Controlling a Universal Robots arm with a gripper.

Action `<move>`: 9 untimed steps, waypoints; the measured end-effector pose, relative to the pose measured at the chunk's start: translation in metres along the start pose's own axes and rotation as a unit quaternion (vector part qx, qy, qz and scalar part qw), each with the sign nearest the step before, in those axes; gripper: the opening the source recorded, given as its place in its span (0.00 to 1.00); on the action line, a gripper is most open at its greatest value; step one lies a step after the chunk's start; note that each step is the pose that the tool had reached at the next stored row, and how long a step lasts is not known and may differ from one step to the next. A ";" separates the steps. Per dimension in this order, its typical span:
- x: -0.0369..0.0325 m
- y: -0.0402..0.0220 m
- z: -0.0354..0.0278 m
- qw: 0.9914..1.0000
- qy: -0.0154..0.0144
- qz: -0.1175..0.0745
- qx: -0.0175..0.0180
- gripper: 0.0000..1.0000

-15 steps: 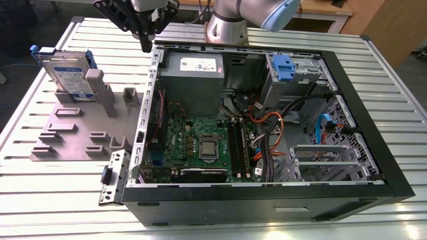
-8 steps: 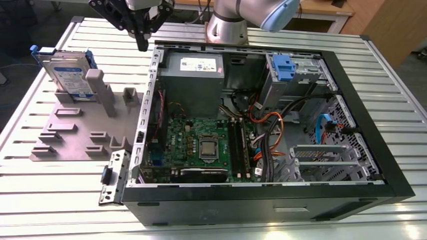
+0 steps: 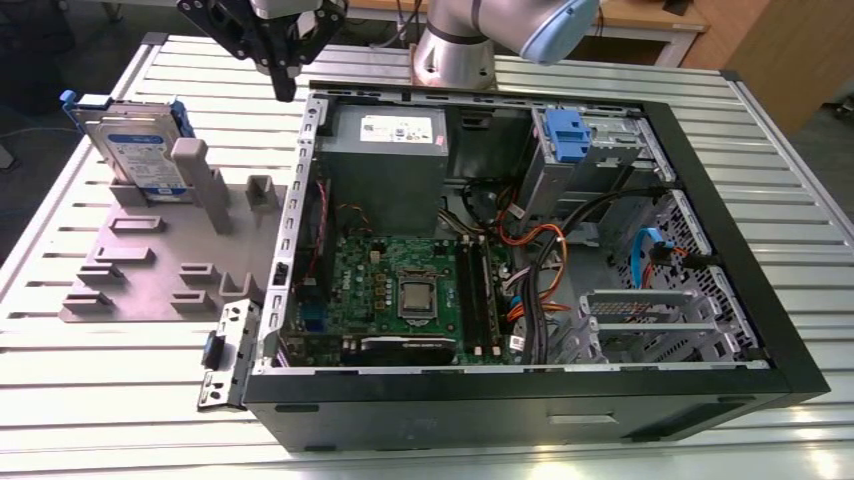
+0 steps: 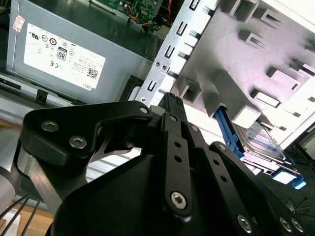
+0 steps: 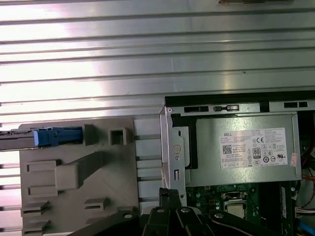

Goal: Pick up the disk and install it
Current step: 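Reach for the disk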

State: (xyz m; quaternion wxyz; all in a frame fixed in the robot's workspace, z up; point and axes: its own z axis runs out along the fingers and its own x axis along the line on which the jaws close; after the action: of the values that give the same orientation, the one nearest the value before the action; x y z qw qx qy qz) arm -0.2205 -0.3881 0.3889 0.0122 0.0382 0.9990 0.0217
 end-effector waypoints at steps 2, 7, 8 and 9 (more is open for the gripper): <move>0.0005 0.0000 0.0000 1.000 0.000 0.000 0.000 0.11; 0.0023 -0.0001 -0.0001 1.000 0.000 0.000 0.000 0.11; 0.0026 -0.0001 0.0000 1.000 0.000 0.000 0.000 0.11; 0.0027 -0.0001 0.0000 1.000 0.000 0.000 0.000 0.11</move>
State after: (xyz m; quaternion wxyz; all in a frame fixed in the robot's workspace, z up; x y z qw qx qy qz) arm -0.2232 -0.3879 0.3888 0.0122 0.0381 0.9990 0.0217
